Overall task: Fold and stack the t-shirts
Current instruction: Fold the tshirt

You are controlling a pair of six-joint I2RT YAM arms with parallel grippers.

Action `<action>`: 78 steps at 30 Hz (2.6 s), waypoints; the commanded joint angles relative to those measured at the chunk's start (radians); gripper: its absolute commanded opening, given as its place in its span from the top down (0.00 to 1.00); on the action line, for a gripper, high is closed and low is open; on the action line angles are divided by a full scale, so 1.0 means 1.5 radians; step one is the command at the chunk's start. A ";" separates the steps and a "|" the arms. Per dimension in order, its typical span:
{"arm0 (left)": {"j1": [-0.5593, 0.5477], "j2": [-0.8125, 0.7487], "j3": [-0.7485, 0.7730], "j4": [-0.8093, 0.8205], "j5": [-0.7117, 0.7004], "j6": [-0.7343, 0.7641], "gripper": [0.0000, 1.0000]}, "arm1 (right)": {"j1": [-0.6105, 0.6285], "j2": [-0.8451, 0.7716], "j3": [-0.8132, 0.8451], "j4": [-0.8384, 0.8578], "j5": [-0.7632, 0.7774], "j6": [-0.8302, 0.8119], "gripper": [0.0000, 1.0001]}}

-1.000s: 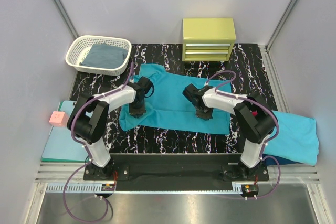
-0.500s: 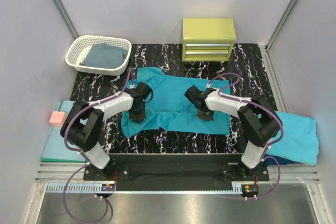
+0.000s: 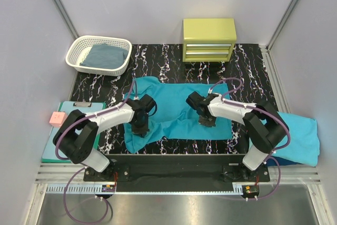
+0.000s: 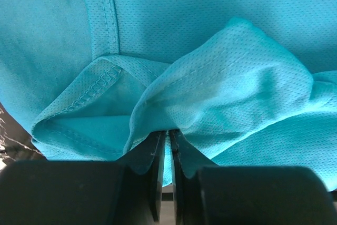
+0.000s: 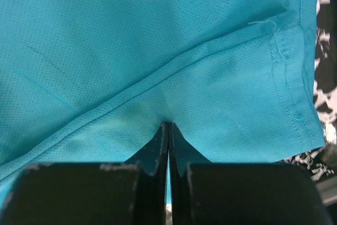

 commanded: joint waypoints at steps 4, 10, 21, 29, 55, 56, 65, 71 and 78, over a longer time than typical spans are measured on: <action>-0.011 0.024 -0.019 -0.048 0.013 -0.022 0.86 | 0.028 -0.036 -0.056 -0.075 -0.067 0.055 0.99; -0.011 0.021 0.010 -0.076 -0.018 -0.011 0.82 | 0.028 -0.044 -0.051 -0.124 -0.043 0.068 0.99; -0.010 -0.086 0.132 -0.100 -0.113 0.028 0.52 | 0.027 -0.117 0.069 -0.069 0.002 -0.038 0.75; 0.109 -0.030 0.320 -0.048 -0.102 0.126 0.31 | -0.121 -0.091 0.243 -0.017 -0.046 -0.187 0.56; 0.258 0.273 0.517 0.009 -0.008 0.152 0.43 | -0.356 0.198 0.385 0.031 -0.058 -0.248 0.43; 0.259 0.273 0.515 0.010 -0.009 0.152 0.43 | -0.358 0.203 0.385 0.033 -0.057 -0.247 0.42; 0.259 0.267 0.517 0.012 -0.003 0.153 0.44 | -0.367 0.232 0.374 0.033 -0.049 -0.223 0.41; 0.259 0.272 0.513 0.013 0.003 0.151 0.45 | -0.367 0.237 0.333 0.043 -0.034 -0.214 0.41; 0.259 0.273 0.514 0.013 0.001 0.151 0.46 | -0.368 0.254 0.344 0.042 -0.030 -0.220 0.43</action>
